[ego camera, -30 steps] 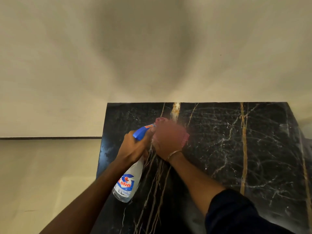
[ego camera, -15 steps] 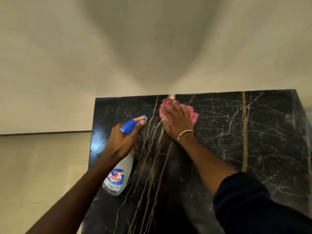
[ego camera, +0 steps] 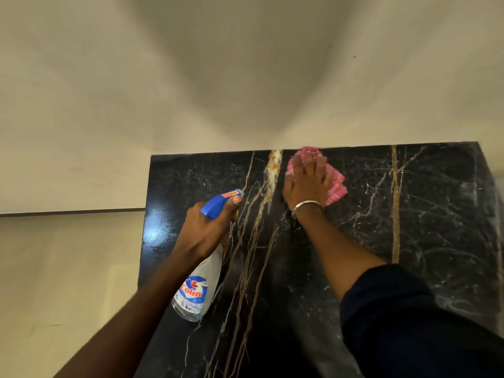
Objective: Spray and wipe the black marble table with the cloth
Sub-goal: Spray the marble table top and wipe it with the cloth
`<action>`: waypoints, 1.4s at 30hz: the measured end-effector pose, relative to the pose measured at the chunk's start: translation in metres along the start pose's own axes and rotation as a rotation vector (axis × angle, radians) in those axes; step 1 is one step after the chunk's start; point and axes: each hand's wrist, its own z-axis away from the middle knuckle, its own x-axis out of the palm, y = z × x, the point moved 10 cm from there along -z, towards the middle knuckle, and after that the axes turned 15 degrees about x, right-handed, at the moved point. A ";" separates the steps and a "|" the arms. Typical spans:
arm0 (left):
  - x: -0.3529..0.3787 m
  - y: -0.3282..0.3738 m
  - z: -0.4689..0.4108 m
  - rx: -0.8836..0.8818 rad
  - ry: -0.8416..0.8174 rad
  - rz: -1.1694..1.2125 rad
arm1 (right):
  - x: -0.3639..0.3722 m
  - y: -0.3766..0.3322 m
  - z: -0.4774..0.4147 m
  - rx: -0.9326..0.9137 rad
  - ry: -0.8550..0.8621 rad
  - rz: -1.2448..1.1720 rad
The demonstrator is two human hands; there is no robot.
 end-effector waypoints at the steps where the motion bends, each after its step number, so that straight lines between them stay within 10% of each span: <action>1: 0.000 0.000 0.001 -0.001 0.004 0.006 | 0.006 -0.024 0.012 -0.072 -0.023 0.010; 11: 0.018 0.006 -0.004 -0.011 -0.022 -0.052 | 0.019 -0.089 0.065 -0.543 -0.103 0.067; 24: 0.050 0.017 0.001 -0.001 -0.078 -0.007 | -0.024 0.137 -0.038 0.103 0.018 0.009; 42: 0.005 0.003 0.041 -0.056 -0.021 -0.075 | 0.027 -0.099 0.118 -0.493 -0.162 0.045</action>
